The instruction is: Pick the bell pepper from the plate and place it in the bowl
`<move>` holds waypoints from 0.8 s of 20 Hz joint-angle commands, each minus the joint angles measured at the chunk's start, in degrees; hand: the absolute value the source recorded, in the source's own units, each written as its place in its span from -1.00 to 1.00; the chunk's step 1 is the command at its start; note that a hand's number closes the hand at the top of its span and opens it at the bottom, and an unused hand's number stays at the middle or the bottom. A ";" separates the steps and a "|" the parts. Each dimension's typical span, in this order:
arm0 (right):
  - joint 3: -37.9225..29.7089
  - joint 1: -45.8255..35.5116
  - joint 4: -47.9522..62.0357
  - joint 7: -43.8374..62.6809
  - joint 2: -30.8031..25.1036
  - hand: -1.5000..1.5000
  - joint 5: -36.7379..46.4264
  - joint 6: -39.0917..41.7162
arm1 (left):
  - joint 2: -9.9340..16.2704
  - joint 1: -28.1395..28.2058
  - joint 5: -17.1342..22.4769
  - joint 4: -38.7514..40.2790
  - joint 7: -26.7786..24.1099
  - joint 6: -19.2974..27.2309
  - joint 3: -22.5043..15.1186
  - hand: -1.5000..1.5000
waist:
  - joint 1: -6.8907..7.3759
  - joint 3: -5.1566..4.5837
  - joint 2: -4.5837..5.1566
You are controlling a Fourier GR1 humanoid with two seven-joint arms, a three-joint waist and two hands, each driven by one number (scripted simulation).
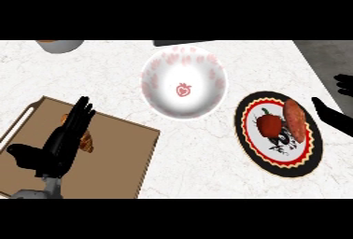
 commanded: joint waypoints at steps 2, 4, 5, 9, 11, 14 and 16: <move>7.13 6.87 -5.46 4.03 2.11 -1.00 15.97 -15.46 | -5.24 -3.53 1.72 -1.09 4.23 -0.51 -4.81 0.00 | 4.20 0.23 0.19; 10.93 9.09 -7.29 11.70 -0.15 -1.00 21.86 -15.99 | -4.86 -2.59 1.57 -2.01 4.99 -1.32 -5.83 0.00 | 5.59 0.06 0.13; 12.05 9.76 -6.20 15.54 -0.45 -1.00 24.75 -16.60 | -5.48 -1.61 1.33 -1.71 4.52 -1.21 -6.46 0.00 | 6.32 0.02 0.30; 12.15 10.49 -3.86 30.49 -8.16 -1.00 31.20 -9.33 | -5.42 -3.70 1.26 -0.72 5.03 -0.51 -5.38 0.00 | 6.49 -0.43 0.57; 12.47 10.01 -6.05 38.92 -9.90 -1.00 32.61 -4.88 | -5.43 -3.97 1.36 -2.27 6.63 -0.65 -6.26 0.00 | 7.11 -0.36 0.27; 13.67 5.81 -9.08 52.15 -10.25 -1.00 34.47 2.63 | -6.85 -4.71 0.64 -1.07 5.49 -0.71 -7.34 0.00 | 8.62 -0.25 0.63; 14.97 3.44 -12.13 60.00 -9.85 -1.00 33.60 9.00 | -6.38 -5.97 0.83 -0.81 6.46 -1.31 -7.14 0.00 | 9.07 -0.10 0.65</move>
